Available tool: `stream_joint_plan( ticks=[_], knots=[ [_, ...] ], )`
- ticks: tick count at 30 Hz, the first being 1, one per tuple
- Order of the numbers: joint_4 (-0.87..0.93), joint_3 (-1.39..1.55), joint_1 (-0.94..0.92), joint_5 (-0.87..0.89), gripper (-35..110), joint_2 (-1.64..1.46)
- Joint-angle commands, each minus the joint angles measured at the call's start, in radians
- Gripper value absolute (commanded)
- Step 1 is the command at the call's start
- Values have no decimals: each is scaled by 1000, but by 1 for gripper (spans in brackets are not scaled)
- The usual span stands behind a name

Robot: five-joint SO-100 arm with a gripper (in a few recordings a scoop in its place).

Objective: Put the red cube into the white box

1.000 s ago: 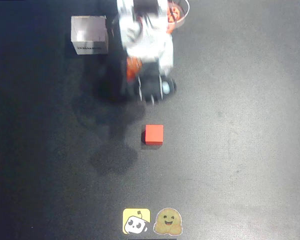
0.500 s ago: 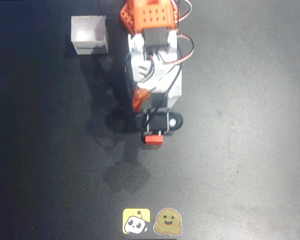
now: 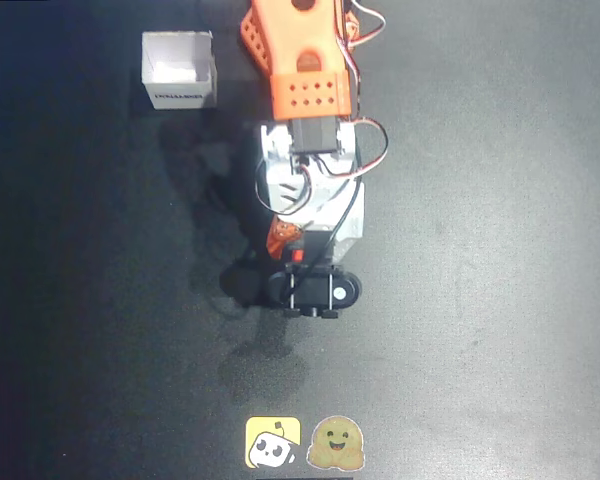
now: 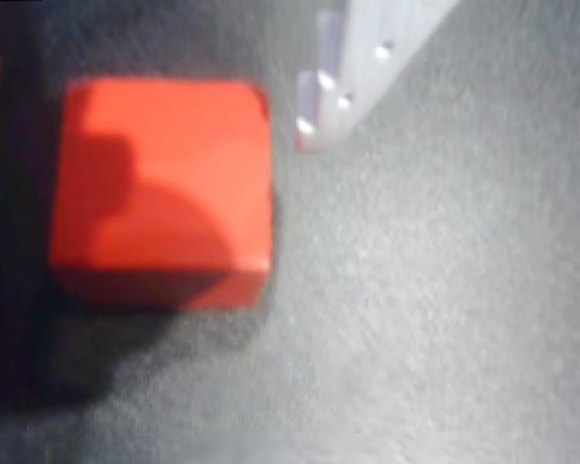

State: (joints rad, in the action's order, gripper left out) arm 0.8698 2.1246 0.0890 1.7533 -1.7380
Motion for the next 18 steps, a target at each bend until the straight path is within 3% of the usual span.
stream_joint_plan(
  ticks=[1,18],
  knots=[
    [-31,-40,8,11,24,6],
    [-144,-6,12,46,20,94]
  ],
)
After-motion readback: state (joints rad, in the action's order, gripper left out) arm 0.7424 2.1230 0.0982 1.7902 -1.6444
